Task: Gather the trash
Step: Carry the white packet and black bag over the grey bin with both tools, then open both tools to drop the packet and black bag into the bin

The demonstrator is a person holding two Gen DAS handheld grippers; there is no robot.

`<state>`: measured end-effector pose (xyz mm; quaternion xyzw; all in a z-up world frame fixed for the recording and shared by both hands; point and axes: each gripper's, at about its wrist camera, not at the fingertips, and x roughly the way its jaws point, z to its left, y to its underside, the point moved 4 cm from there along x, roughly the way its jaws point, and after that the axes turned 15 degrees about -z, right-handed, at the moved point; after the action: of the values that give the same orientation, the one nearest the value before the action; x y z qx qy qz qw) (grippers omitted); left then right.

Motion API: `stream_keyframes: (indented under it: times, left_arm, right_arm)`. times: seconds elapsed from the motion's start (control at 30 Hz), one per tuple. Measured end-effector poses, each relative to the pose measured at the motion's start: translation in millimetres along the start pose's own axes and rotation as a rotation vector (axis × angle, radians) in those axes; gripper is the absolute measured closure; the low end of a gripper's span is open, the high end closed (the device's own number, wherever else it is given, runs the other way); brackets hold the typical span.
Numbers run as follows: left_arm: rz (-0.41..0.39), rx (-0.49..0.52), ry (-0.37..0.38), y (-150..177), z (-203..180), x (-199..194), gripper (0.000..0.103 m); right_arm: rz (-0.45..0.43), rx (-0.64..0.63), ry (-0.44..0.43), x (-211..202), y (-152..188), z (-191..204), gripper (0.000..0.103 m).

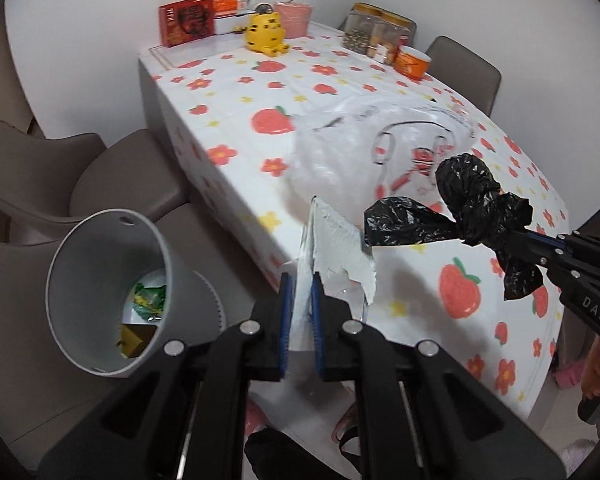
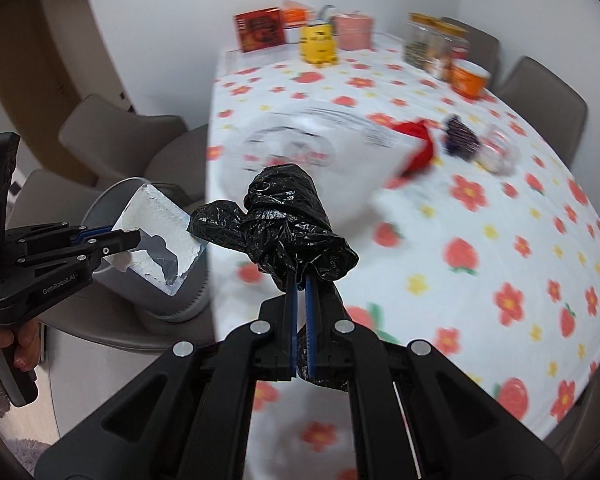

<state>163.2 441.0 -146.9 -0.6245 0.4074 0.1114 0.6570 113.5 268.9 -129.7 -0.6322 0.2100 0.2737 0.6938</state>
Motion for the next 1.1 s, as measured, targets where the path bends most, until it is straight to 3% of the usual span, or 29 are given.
stream_keyframes:
  times: [0.3, 0.53, 0.77, 0.97, 1.1]
  left_arm:
    - [-0.024, -0.059, -0.119, 1.4, 158.6, -48.4, 0.093]
    - [-0.027, -0.141, -0.228, 14.6, 249.8, -71.8, 0.093]
    - [-0.013, -0.223, -0.256, 27.6, 283.2, -71.9, 0.093]
    - [-0.012, -0.236, -0.245, 24.3, 283.8, -62.2, 0.093]
    - [-0.007, -0.236, -0.230, 23.0, 282.7, -57.0, 0.093]
  right_arm:
    - [0.016, -0.069, -0.145, 64.1, -31.6, 167.9, 0.100]
    - [0.054, -0.137, -0.226, 105.9, -41.2, 252.1, 0.100]
    - [0.105, -0.182, -0.266, 135.7, -44.1, 285.2, 0.098]
    - [0.107, -0.210, -0.261, 140.5, -50.5, 287.2, 0.076]
    - [0.101, -0.207, -0.258, 142.1, -57.1, 281.1, 0.074]
